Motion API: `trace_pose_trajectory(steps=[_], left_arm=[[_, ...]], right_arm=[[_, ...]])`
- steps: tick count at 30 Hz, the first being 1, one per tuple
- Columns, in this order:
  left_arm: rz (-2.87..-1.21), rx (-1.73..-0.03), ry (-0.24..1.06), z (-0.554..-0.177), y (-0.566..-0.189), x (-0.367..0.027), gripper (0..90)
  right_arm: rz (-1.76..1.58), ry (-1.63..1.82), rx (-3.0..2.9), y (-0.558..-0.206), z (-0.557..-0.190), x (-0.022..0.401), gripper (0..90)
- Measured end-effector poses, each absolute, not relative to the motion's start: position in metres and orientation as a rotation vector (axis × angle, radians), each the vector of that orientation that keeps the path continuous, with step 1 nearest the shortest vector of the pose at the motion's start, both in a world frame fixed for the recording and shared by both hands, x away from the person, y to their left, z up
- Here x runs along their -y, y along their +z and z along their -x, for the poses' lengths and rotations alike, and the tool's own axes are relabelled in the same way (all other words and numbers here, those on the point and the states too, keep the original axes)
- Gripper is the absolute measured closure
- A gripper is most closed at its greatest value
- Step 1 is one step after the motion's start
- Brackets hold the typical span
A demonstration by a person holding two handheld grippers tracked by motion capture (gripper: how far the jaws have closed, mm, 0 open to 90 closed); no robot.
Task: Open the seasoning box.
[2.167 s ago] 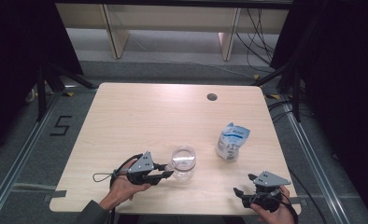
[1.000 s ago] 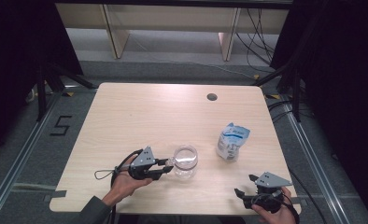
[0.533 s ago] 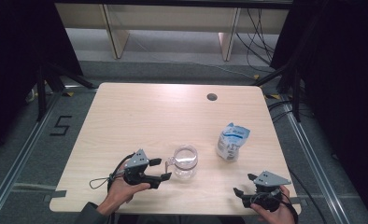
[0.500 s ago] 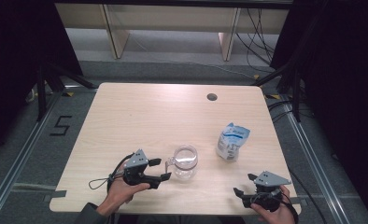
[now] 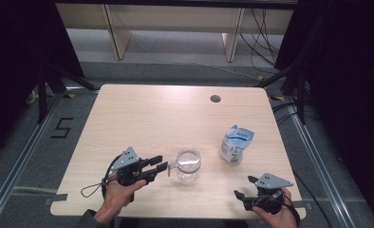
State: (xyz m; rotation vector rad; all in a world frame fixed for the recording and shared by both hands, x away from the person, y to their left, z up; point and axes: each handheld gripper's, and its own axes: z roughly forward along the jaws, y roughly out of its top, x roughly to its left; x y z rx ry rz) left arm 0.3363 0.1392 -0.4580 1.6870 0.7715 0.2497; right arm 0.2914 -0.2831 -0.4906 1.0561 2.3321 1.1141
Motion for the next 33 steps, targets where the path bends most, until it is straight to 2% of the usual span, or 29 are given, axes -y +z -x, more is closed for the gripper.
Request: trace_pose_trajectory(steps=[2,10,22,33], left_arm=[[-1.688,-0.772,0.274,-0.336,-0.455,-0.137,76.7],[-1.725,-0.768,0.307,-0.338,-0.452,-0.122,88.6],[-1.748,-0.759,0.302,-0.343,-0.455,-0.115,89.2],[-1.769,-0.747,0.309,-0.345,-0.457,-0.110,89.2]], right_arm=[[-1.064,1.120,-2.340,-0.490,-0.291,0.281,26.1],[-1.007,1.135,-2.340,-0.490,-0.300,0.274,29.2],[-0.970,1.162,-2.350,-0.488,-0.305,0.266,32.7],[-0.905,1.205,-2.348,-0.486,-0.307,0.257,42.3]])
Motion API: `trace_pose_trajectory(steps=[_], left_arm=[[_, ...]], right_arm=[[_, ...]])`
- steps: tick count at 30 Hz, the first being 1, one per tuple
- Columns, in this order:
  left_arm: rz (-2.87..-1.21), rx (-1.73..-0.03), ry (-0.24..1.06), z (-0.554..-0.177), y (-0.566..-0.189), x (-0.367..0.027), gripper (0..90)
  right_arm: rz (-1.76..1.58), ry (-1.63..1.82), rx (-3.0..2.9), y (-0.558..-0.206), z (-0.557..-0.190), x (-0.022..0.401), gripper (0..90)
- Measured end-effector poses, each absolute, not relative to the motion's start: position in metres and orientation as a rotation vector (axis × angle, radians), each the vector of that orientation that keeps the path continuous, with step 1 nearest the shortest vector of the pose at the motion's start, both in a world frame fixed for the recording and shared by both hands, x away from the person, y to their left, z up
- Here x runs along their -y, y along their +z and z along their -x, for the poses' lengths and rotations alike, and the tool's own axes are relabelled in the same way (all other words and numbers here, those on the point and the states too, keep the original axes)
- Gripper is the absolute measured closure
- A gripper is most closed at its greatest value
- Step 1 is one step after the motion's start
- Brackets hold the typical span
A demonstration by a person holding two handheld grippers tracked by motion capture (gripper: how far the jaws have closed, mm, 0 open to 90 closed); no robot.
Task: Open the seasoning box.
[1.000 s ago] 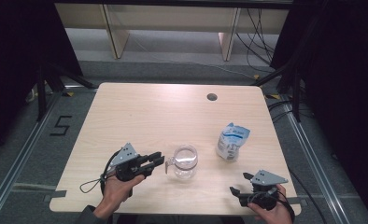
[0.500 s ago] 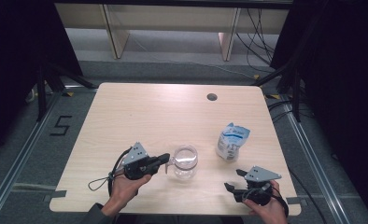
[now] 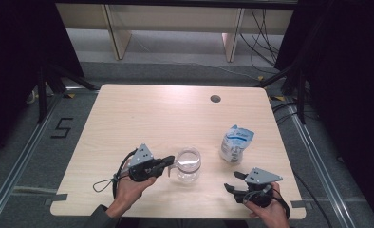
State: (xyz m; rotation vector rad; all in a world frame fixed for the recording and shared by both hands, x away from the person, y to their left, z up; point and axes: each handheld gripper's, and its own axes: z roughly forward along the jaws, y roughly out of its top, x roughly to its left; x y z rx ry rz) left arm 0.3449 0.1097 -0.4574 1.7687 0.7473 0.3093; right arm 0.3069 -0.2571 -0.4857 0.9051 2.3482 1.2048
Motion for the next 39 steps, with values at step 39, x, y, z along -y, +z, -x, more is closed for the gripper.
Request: trace_pose_trajectory(steps=[39], left_arm=[[-1.758,-0.716,0.319,-0.343,-0.461,-0.112,88.9]], right_arm=[[-0.744,1.318,-2.324,-0.476,-0.327,0.220,73.2]])
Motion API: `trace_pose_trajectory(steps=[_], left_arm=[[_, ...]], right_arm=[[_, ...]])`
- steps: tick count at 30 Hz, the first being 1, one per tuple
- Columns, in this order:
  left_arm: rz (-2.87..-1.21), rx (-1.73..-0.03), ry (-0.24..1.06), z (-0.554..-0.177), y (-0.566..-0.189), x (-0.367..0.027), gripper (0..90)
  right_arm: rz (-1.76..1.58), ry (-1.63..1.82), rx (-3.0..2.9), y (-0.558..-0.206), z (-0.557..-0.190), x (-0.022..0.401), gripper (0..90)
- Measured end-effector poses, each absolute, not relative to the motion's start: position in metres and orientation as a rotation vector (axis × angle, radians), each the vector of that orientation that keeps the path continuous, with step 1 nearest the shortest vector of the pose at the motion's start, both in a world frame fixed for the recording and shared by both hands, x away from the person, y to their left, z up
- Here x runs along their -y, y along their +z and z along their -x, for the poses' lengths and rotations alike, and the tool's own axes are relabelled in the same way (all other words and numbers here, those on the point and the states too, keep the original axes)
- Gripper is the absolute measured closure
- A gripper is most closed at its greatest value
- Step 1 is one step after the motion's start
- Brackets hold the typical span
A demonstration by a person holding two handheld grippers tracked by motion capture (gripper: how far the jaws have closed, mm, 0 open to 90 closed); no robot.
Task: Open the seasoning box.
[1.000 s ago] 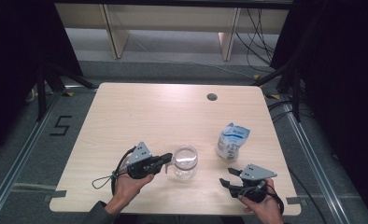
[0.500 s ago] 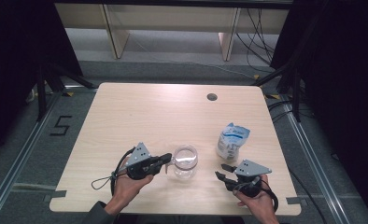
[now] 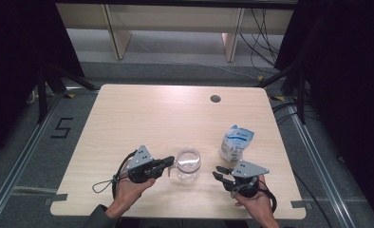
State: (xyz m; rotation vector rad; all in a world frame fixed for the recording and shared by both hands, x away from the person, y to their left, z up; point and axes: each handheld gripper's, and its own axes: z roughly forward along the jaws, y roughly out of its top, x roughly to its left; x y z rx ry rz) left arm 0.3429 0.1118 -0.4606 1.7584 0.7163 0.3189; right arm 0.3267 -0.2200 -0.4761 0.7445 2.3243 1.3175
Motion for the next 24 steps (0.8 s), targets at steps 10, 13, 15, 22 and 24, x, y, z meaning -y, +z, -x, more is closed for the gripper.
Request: trace_pose_trajectory(steps=[10,13,15,22,24], left_arm=[[-1.759,-0.708,0.322,-0.343,-0.462,-0.112,88.2],[-1.764,-0.707,0.323,-0.343,-0.462,-0.113,88.4],[-1.763,-0.704,0.318,-0.344,-0.462,-0.113,88.5],[-1.763,-0.701,0.319,-0.344,-0.462,-0.113,88.5],[-1.761,-0.701,0.316,-0.344,-0.462,-0.113,88.5]], right_arm=[[-0.721,1.360,-2.323,-0.472,-0.332,0.211,80.5],[-0.720,1.391,-2.335,-0.469,-0.334,0.209,84.2],[-0.693,1.375,-2.307,-0.467,-0.337,0.206,85.6],[-0.681,1.389,-2.309,-0.465,-0.341,0.199,87.0],[-0.637,1.395,-2.293,-0.464,-0.345,0.195,87.2]])
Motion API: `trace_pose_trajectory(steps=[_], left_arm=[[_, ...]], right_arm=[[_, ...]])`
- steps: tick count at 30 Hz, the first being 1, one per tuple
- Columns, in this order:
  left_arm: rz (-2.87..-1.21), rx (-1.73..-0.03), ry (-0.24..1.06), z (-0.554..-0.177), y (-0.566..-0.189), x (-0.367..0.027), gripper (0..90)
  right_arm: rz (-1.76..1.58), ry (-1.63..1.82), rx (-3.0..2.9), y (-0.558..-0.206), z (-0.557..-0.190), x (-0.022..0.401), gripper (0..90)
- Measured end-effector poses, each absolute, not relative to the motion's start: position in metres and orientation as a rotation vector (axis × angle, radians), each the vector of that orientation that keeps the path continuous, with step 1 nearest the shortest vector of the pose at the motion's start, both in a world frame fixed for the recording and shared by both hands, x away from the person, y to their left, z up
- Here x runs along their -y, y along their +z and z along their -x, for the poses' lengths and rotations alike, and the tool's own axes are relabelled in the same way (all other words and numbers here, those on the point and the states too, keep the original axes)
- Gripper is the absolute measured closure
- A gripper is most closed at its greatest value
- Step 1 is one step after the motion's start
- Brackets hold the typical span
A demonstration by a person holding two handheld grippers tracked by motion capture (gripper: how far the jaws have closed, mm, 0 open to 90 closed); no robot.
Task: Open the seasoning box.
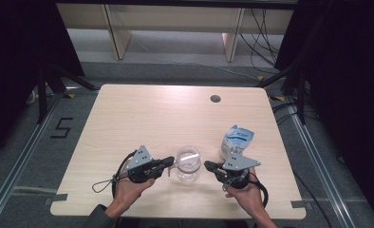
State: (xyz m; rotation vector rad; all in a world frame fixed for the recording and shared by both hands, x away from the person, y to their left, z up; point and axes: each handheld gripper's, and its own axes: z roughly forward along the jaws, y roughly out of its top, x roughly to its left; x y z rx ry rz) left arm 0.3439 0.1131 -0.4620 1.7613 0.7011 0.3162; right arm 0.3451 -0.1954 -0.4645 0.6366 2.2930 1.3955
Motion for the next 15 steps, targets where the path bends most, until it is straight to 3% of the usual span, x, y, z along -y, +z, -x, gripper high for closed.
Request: trace_pose_trajectory(steps=[15], left_arm=[[-1.758,-0.699,0.313,-0.344,-0.462,-0.113,87.8]], right_arm=[[-0.641,1.394,-2.299,-0.460,-0.348,0.185,88.1]])
